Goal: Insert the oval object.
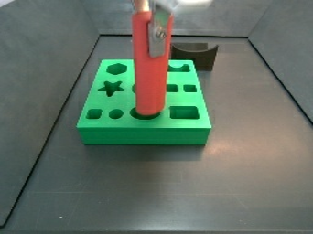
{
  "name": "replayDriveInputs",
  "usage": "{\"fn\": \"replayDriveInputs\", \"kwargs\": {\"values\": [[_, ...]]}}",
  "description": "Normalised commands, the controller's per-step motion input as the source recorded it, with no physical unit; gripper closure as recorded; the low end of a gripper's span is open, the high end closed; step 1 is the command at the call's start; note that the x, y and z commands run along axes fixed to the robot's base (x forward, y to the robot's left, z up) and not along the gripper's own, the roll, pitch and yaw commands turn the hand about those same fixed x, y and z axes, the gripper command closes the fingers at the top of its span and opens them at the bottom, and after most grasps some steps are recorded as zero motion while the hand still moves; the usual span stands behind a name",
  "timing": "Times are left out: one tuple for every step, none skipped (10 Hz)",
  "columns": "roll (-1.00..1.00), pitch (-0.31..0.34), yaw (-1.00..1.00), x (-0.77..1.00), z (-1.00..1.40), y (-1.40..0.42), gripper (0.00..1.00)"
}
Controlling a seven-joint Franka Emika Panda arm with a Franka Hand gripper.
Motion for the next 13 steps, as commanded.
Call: {"fn": "replayDriveInputs", "kwargs": {"values": [[0.01,-0.050,-0.97,0.00,-0.38,-0.12,1.00],[0.01,-0.050,-0.96,0.01,-0.32,-0.14,1.00],[0.01,-0.059,-0.91,0.00,-0.19,-0.15,1.00],[0.06,-0.046,-0.93,0.01,-0.19,-0.12,1.00],[0.15,-0.023,-0.96,0.00,-0.15,-0.03,1.00],[0.16,-0.017,-0.90,0.00,-0.18,-0.03,1.00],[0.15,-0.016,-0.85,0.00,-0.19,0.00,1.00],[0.20,-0.003,-0.85,0.00,-0.12,0.00,1.00],[0.19,-0.001,-0.78,0.00,-0.10,0.00,1.00],[0.19,-0.033,-0.57,-0.08,-0.13,0.00,1.00],[0.13,-0.054,-0.15,-0.28,-0.17,0.00,1.00],[0.09,-0.036,-0.16,-0.24,-0.22,0.14,1.00],[0.00,-0.026,-0.01,-0.10,-0.24,0.19,1.00]]}}
